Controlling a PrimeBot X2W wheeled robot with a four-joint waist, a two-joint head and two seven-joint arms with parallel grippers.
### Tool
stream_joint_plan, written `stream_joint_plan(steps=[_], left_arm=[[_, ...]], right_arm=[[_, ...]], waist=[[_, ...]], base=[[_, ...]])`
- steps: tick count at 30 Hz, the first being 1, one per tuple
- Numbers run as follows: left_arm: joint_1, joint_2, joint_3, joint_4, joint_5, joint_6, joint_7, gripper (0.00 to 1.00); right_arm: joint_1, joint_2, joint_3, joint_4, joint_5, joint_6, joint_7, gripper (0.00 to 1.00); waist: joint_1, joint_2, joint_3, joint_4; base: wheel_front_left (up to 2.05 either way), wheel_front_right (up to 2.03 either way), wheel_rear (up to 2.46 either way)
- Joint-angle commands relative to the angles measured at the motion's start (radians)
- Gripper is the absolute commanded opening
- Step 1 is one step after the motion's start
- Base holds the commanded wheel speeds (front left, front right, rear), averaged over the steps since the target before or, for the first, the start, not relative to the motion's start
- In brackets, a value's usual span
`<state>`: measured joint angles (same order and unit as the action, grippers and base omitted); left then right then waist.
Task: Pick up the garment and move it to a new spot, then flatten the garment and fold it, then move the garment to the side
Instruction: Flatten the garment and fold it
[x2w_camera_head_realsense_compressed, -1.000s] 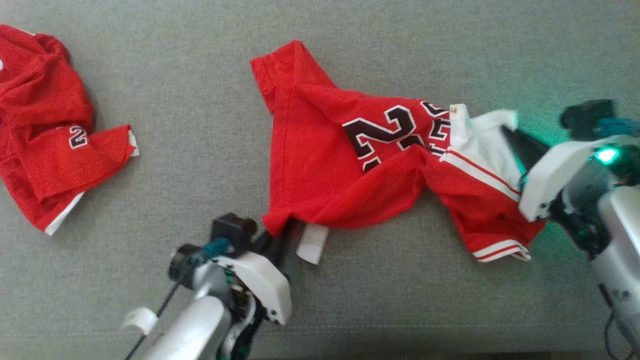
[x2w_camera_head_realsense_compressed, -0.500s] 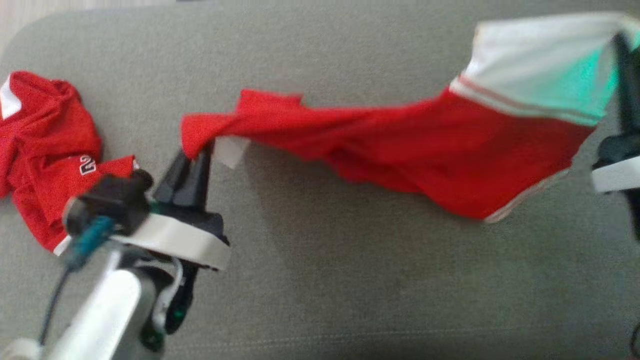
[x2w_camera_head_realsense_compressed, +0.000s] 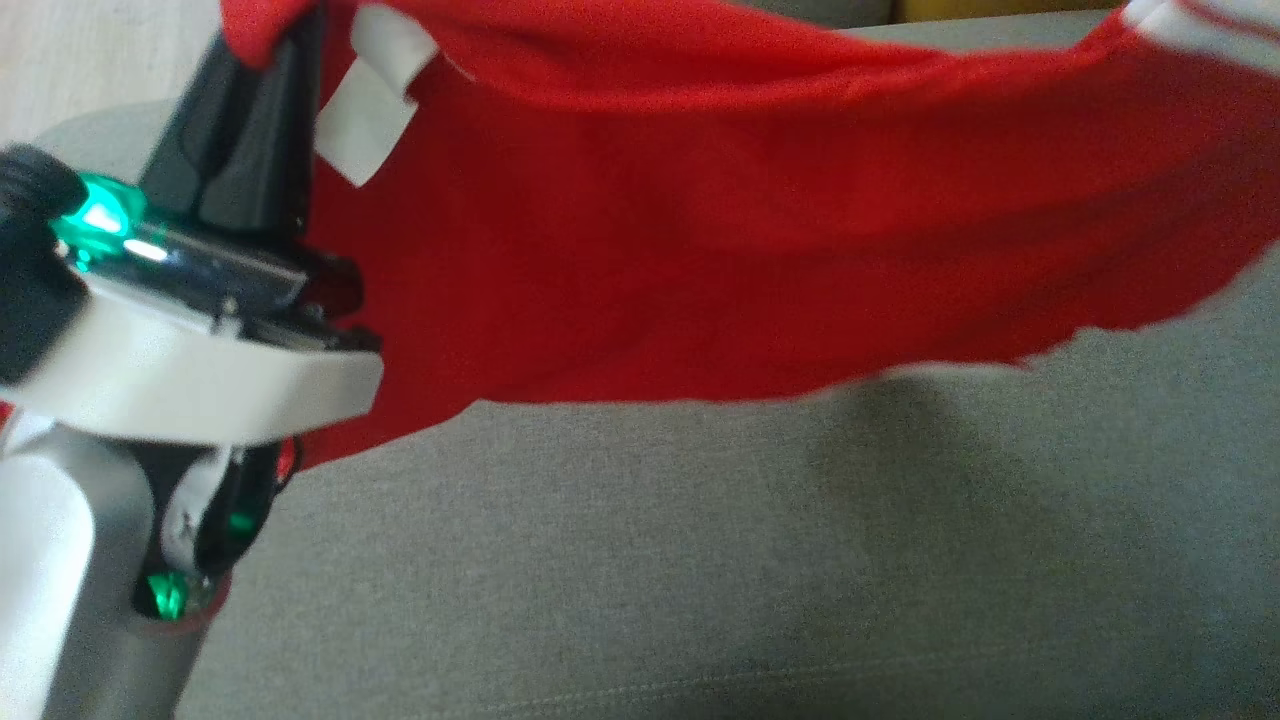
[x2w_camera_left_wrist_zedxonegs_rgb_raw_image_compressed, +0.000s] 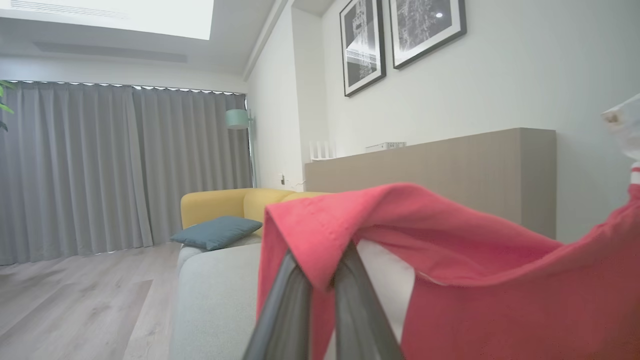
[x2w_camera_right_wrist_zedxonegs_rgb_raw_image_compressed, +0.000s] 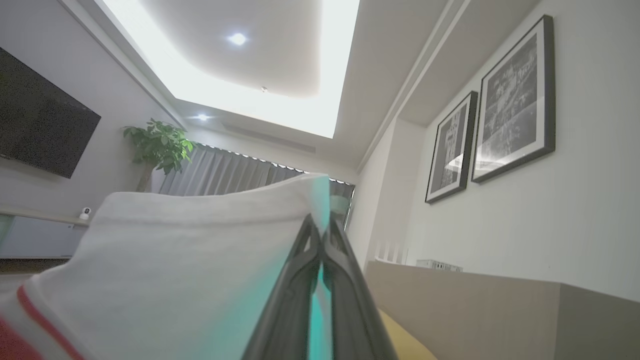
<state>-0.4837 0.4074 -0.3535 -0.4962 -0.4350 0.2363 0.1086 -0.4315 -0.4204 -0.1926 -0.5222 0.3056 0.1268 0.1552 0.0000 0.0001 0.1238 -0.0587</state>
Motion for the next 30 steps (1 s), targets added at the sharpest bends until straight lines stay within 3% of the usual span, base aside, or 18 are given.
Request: stream_joint_plan(steps=[1, 6, 13, 14, 23, 30], left_arm=[[-0.069, 0.033, 0.05, -0.026, -0.015, -0.008, 0.018, 0.0], [-0.156, 0.006, 0.036, 0.076, -0.069, -0.038, 0.051, 0.0], [-0.402, -0.071, 0.002, 0.456, -0.071, -0.1, 0.014, 0.0], [-0.402, -0.071, 0.002, 0.456, -0.071, -0.1, 0.014, 0.0], [-0.749, -0.2, 0.062, 1.041, -0.084, -0.139, -0.232, 0.0], [-0.817, -0.265, 0.098, 1.416, -0.162, -0.198, -0.269, 0.0]], right_arm=[[-0.046, -0.028, 0.012, -0.023, 0.02, 0.004, 0.017, 0.0], [-0.131, -0.047, 0.073, 0.081, 0.082, 0.004, 0.039, 0.0], [-0.399, -0.063, 0.243, 0.405, 0.132, 0.004, -0.032, 0.0], [-0.399, -0.063, 0.243, 0.405, 0.132, 0.004, -0.032, 0.0], [-0.84, 0.045, 0.446, 0.912, 0.115, 0.004, -0.271, 0.0], [-0.925, 0.158, 0.646, 1.226, 0.161, 0.004, -0.37, 0.0]], waist=[[0.0, -0.0001, 0.001, -0.006], [0.0, -0.0001, 0.029, -0.012], [0.0, -0.0001, 0.1, -0.012], [0.0, -0.0001, 0.1, -0.012], [0.0, -0.0001, 0.17, -0.036], [0.0, -0.0001, 0.247, -0.064]], base=[[0.0, 0.0, 0.0], [0.0, 0.0, 0.0], [0.0, 0.0, 0.0], [0.0, 0.0, 0.0], [0.0, 0.0, 0.0], [0.0, 0.0, 0.0]])
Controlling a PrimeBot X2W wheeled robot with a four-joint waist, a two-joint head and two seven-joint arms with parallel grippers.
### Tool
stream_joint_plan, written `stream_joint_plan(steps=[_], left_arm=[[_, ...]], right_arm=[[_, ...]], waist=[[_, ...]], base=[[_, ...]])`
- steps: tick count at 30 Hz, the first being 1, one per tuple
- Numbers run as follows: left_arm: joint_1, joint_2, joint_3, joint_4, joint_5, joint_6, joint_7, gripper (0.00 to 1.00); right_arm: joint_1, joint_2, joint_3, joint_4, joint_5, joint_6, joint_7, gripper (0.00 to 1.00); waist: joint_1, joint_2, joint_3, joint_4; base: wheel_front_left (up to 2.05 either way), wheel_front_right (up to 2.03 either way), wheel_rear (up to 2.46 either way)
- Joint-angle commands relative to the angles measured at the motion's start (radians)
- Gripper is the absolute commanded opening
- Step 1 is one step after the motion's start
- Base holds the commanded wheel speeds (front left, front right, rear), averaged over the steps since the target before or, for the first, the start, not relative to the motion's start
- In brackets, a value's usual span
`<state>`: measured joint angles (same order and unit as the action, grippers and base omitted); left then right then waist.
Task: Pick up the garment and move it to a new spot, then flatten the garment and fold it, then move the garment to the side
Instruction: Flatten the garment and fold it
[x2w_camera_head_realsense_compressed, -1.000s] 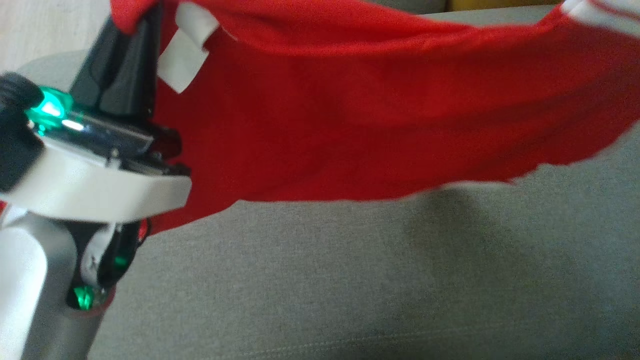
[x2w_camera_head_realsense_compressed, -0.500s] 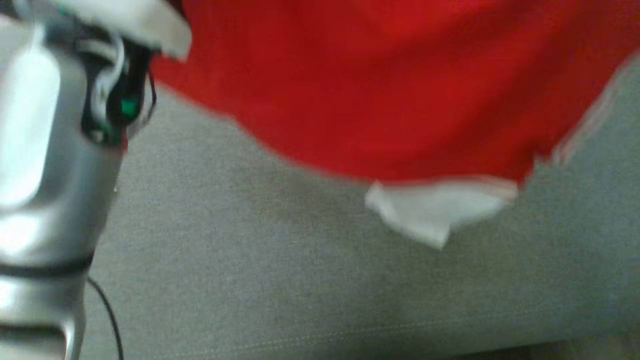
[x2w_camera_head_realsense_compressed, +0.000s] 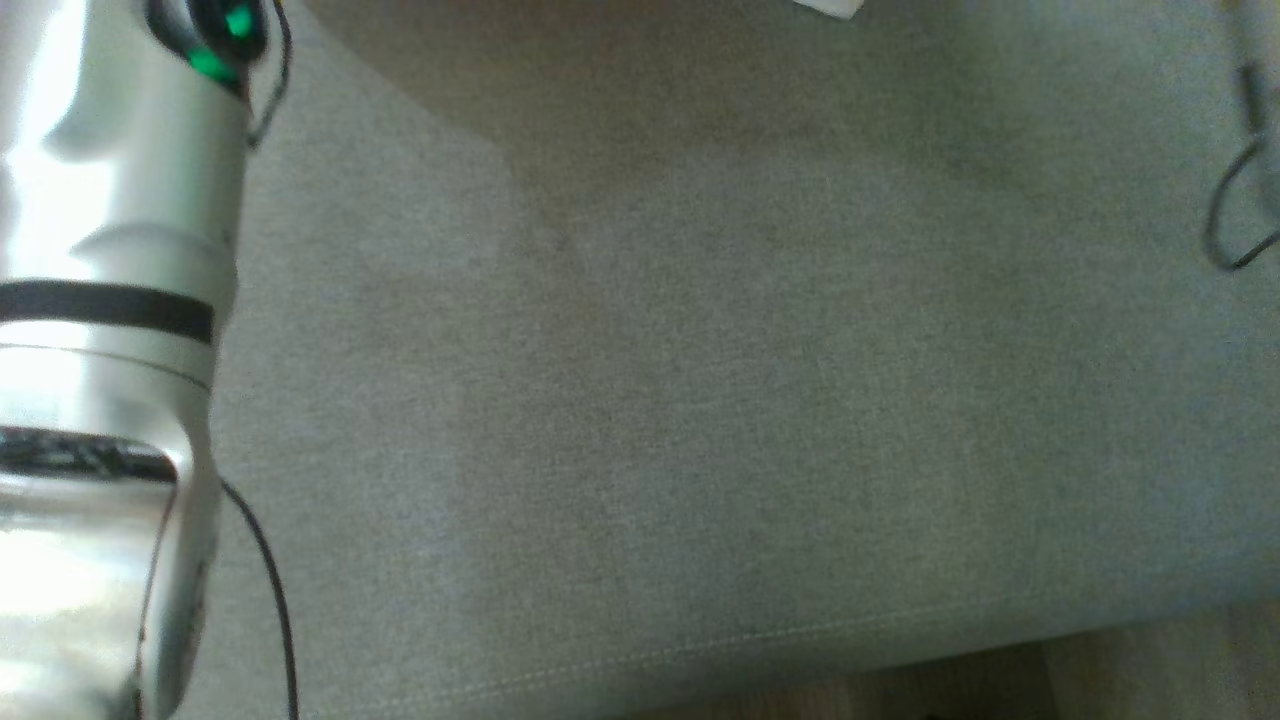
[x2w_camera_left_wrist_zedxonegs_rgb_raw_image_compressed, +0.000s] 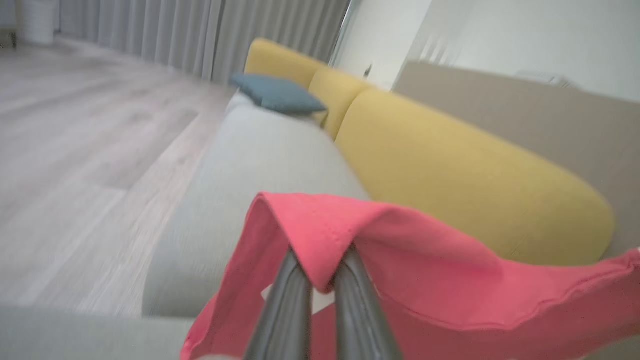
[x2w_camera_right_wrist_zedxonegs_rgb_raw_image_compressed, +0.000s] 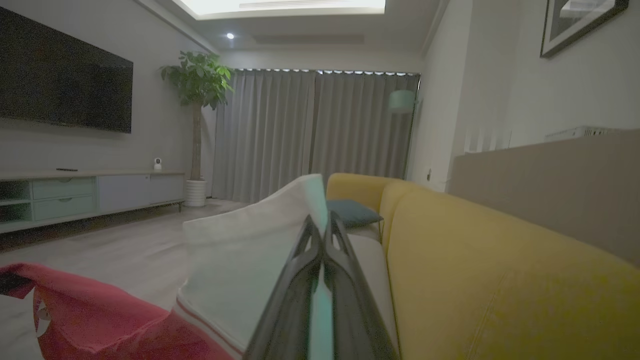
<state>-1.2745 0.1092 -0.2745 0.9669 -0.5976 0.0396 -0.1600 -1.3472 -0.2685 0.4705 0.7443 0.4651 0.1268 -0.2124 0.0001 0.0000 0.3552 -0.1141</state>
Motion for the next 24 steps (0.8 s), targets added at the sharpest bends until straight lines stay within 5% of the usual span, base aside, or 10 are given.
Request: stream_joint_plan(steps=[1, 11, 18, 24], left_arm=[[-0.02, 0.025, 0.021, -0.002, -0.008, -0.007, 0.0, 0.0], [0.12, -0.031, 0.004, 0.277, -0.047, -0.069, -0.003, 0.0], [0.244, -0.042, -0.002, 0.301, -0.067, -0.12, -0.046, 0.0], [0.387, -0.032, -0.033, 0.276, -0.055, -0.158, -0.085, 0.0]], right_arm=[[-0.002, 0.019, 0.008, -0.005, 0.015, 0.004, -0.01, 0.0], [0.19, 0.076, 0.176, 0.169, 0.164, 0.004, -0.048, 0.0], [0.424, 0.018, 0.145, 0.066, 0.217, 0.004, -0.049, 0.0], [0.684, -0.079, 0.063, -0.171, 0.183, 0.004, -0.049, 0.0]], waist=[[-0.0001, 0.0, 0.027, -0.009], [-0.0001, 0.0, 0.088, 0.002], [-0.0001, 0.0, 0.056, -0.001], [-0.0001, 0.0, -0.009, 0.005]], base=[[0.0, 0.0, 0.0], [0.0, 0.0, 0.0], [0.0, 0.0, 0.0], [0.0, 0.0, 0.0]])
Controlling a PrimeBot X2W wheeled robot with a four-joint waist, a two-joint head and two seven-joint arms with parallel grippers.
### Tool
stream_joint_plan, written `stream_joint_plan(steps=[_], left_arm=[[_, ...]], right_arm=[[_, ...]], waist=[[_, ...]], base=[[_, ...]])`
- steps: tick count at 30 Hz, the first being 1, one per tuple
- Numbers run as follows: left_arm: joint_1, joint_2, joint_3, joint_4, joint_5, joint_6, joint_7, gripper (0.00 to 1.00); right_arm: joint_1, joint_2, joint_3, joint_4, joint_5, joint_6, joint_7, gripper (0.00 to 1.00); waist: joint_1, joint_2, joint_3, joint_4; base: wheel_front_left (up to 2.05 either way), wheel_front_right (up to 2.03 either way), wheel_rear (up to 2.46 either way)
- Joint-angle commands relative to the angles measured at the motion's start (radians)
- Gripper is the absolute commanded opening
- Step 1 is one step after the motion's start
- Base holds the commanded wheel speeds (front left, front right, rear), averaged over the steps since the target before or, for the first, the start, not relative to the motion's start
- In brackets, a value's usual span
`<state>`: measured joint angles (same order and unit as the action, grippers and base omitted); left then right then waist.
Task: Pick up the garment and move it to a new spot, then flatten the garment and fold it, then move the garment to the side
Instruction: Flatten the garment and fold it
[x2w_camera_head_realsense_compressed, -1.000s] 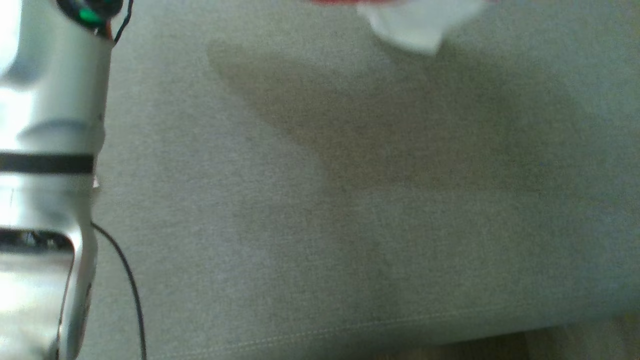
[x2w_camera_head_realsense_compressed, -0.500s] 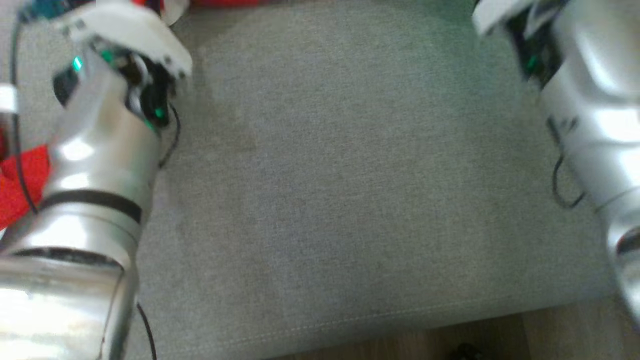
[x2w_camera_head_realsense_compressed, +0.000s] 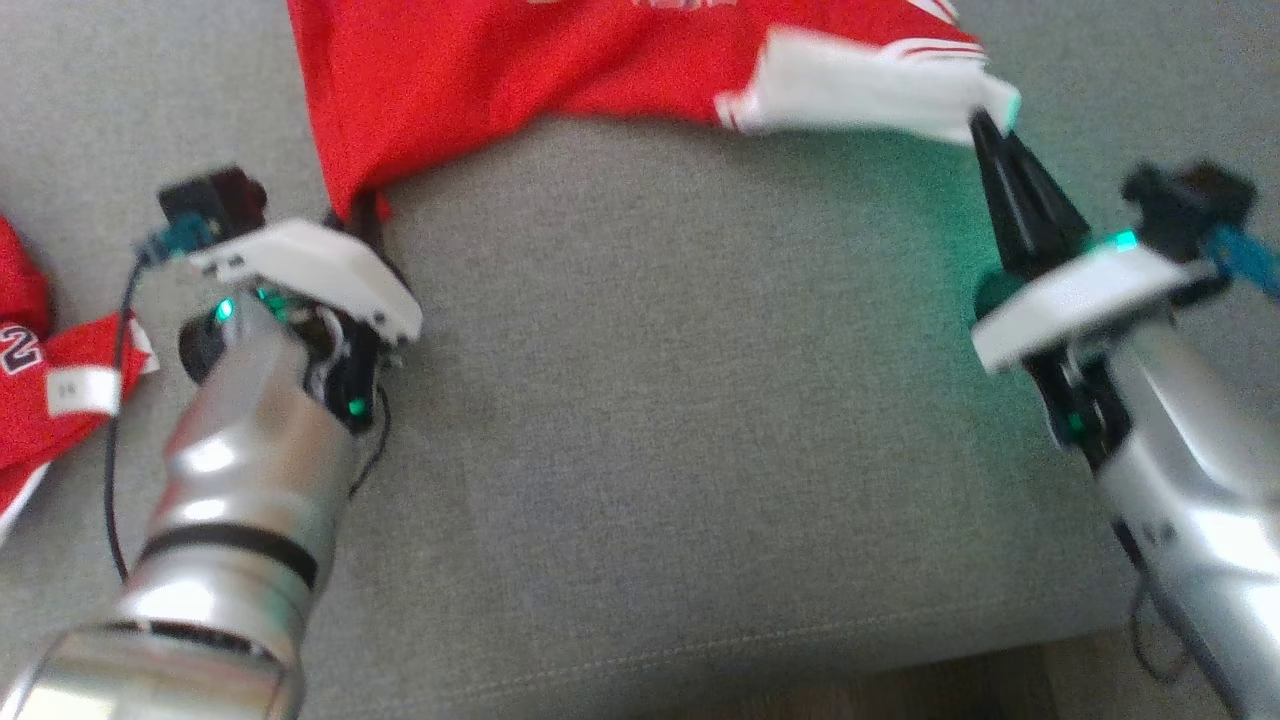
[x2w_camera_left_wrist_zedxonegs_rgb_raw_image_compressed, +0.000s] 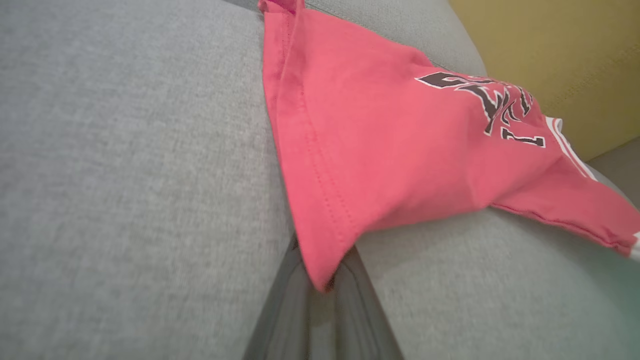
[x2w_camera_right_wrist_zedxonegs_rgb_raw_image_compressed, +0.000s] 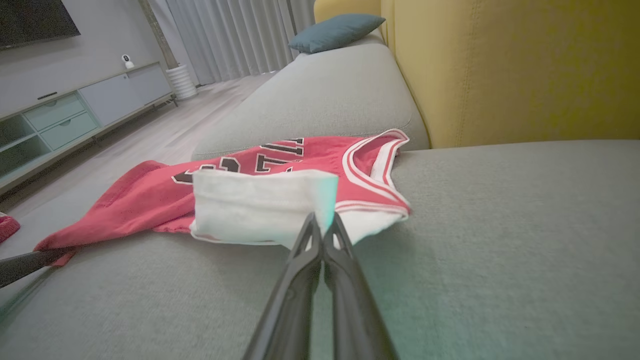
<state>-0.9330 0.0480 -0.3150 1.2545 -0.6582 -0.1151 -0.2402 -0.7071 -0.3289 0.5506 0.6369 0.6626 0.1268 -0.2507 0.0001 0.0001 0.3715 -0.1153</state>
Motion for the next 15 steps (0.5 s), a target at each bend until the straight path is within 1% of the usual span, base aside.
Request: stream_joint_plan(steps=[1, 4, 5, 7, 10, 15], left_arm=[[0.073, 0.028, 0.002, -0.023, 0.003, -0.007, -0.006, 0.0], [0.154, 0.024, -0.03, -0.074, 0.001, -0.014, -0.003, 0.0], [0.154, 0.024, -0.03, -0.074, 0.001, -0.014, -0.003, 0.0], [0.214, 0.027, -0.059, -0.132, -0.004, -0.015, 0.006, 0.0], [0.321, 0.048, -0.092, -0.252, -0.031, -0.015, 0.032, 0.0], [0.529, 0.133, -0.139, -0.517, -0.06, -0.015, 0.144, 0.0]], right_arm=[[0.094, -0.036, -0.038, -0.111, -0.029, 0.004, -0.011, 0.0], [0.243, -0.069, -0.114, -0.245, -0.077, 0.004, -0.011, 0.0], [0.243, -0.069, -0.114, -0.245, -0.077, 0.004, -0.011, 0.0], [0.344, -0.076, -0.169, -0.322, -0.106, 0.004, -0.011, 0.0], [0.486, -0.078, -0.238, -0.415, -0.137, 0.004, -0.01, 0.0], [0.69, -0.054, -0.361, -0.553, -0.183, 0.004, 0.047, 0.0]], waist=[[-0.0001, -0.0001, -0.037, 0.011], [-0.0001, -0.0001, -0.066, 0.022], [-0.0001, -0.0001, -0.066, 0.022], [-0.0001, -0.0001, -0.086, 0.029], [-0.0001, -0.0001, -0.117, 0.04], [-0.0001, -0.0001, -0.16, 0.058]], base=[[0.0, 0.0, 0.0], [0.0, 0.0, 0.0], [0.0, 0.0, 0.0], [0.0, 0.0, 0.0], [0.0, 0.0, 0.0], [0.0, 0.0, 0.0]])
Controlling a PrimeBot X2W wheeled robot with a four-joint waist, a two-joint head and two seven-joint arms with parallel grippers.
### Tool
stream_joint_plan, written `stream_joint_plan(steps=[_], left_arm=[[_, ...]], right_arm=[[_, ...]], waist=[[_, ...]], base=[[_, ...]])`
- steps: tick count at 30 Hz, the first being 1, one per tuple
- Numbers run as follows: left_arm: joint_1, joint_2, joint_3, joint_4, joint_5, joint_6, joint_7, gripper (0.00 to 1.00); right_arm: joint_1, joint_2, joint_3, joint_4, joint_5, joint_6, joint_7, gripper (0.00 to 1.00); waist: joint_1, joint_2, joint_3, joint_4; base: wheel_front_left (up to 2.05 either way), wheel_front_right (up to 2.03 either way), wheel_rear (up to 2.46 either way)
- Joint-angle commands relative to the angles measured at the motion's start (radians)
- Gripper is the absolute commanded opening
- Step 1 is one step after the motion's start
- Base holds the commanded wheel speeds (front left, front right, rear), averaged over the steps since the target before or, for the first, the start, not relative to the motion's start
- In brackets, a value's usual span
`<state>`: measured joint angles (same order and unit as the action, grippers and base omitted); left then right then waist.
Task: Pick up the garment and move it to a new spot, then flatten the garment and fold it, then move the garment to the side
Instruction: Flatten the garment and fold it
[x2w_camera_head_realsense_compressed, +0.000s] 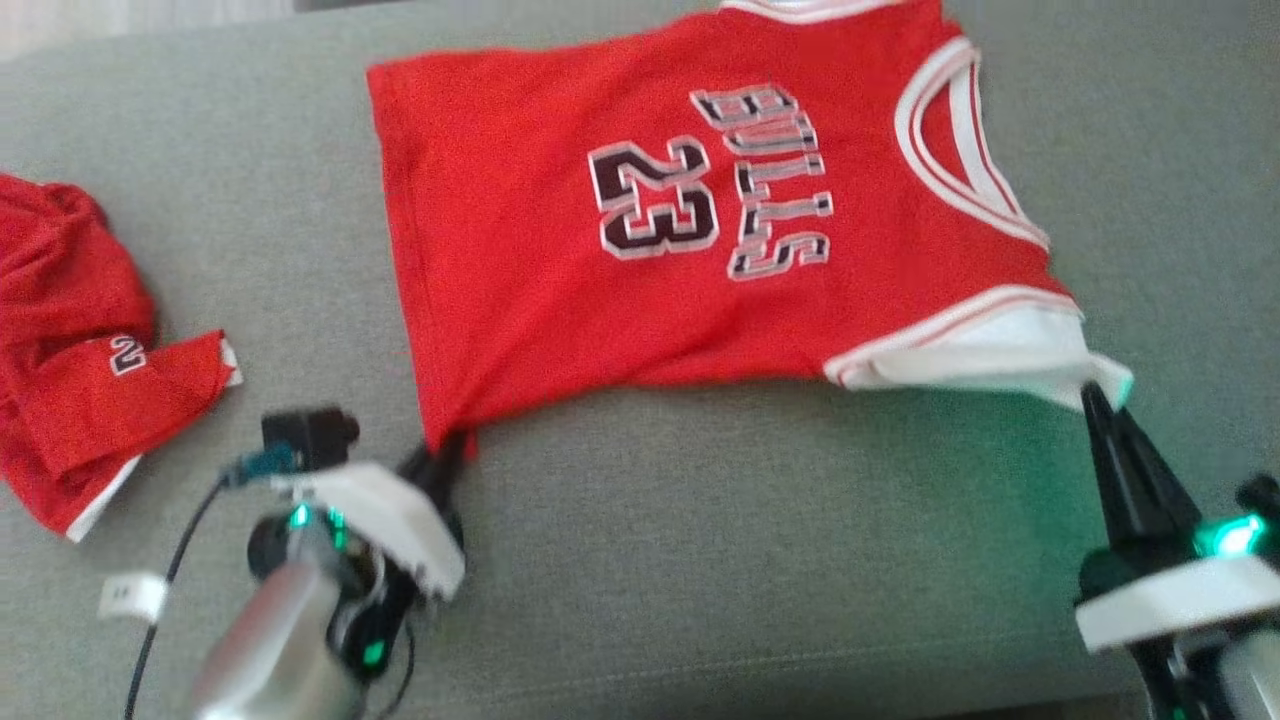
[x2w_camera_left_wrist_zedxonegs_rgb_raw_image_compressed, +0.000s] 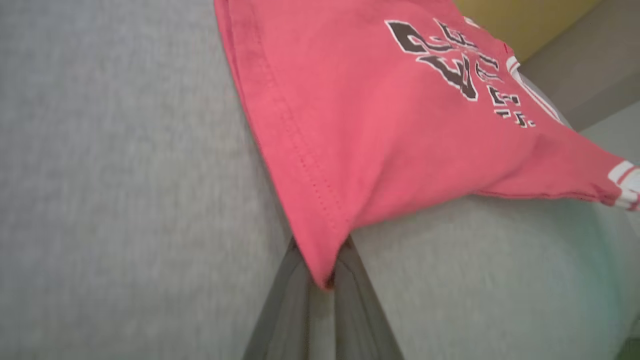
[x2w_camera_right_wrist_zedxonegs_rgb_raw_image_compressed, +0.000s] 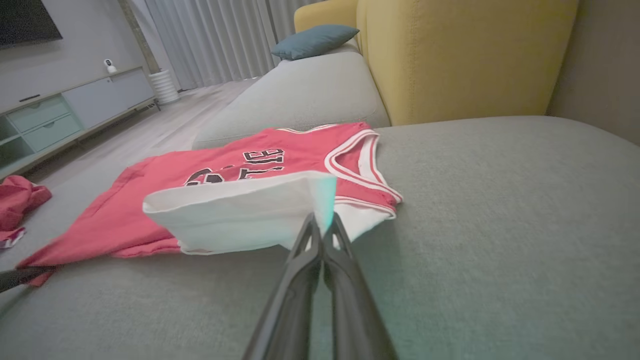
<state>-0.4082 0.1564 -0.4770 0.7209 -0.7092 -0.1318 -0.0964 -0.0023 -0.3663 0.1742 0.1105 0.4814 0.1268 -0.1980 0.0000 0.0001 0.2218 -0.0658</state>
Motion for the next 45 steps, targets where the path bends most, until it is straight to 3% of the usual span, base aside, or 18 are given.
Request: stream_joint_plan(steps=[1, 10, 13, 18, 23, 27, 33, 40, 45], left_arm=[[0.047, 0.045, 0.017, -0.05, -0.013, 0.008, 0.031, 0.0], [0.346, 0.217, 0.008, -0.701, -0.031, 0.197, 0.303, 0.0], [0.378, 0.253, 0.009, -0.827, -0.048, 0.224, 0.372, 0.0], [0.387, 0.292, 0.02, -0.937, -0.102, 0.229, 0.463, 0.0], [0.356, 0.305, 0.053, -0.973, -0.182, 0.213, 0.517, 0.0], [0.293, 0.291, 0.082, -0.943, -0.326, 0.164, 0.599, 0.0], [0.186, 0.287, 0.128, -0.859, -0.506, 0.116, 0.716, 0.0], [0.084, 0.24, 0.204, -0.76, -0.64, 0.105, 0.737, 0.0], [0.023, 0.2, 0.233, -0.66, -0.67, 0.096, 0.709, 0.0]], right_arm=[[0.019, -0.01, -0.006, -0.053, -0.01, 0.004, 0.007, 0.0], [0.159, 0.037, -0.122, -0.243, -0.058, 0.004, 0.13, 0.0], [0.152, 0.041, -0.133, -0.274, -0.062, 0.004, 0.162, 0.0], [0.124, 0.038, -0.149, -0.303, -0.061, 0.004, 0.199, 0.0], [0.056, 0.027, -0.157, -0.302, -0.049, 0.004, 0.226, 0.0], [-0.066, -0.011, -0.148, -0.259, -0.039, 0.004, 0.258, 0.0], [-0.275, -0.079, -0.074, -0.109, -0.005, 0.004, 0.284, 0.0], [-0.46, -0.101, 0.004, 0.068, 0.024, 0.004, 0.239, 0.0], [-0.56, -0.106, 0.067, 0.194, 0.045, 0.004, 0.192, 0.0]], waist=[[0.0, -0.0001, -0.015, 0.011], [0.0, -0.0001, -0.03, 0.011], [0.0, -0.0001, -0.024, 0.011], [0.0, -0.0001, -0.004, 0.009], [0.0, -0.0001, 0.031, 0.005], [0.0, -0.0001, 0.075, 0.005], [0.0, -0.0001, 0.144, 0.018], [0.0, -0.0001, 0.208, 0.043], [0.0, -0.0001, 0.237, 0.051]], base=[[0.0, 0.0, 0.0], [0.0, 0.0, 0.0], [0.0, 0.0, 0.0], [0.0, 0.0, 0.0], [0.0, 0.0, 0.0], [0.0, 0.0, 0.0], [0.0, 0.0, 0.0], [0.0, 0.0, 0.0], [0.0, 0.0, 0.0]])
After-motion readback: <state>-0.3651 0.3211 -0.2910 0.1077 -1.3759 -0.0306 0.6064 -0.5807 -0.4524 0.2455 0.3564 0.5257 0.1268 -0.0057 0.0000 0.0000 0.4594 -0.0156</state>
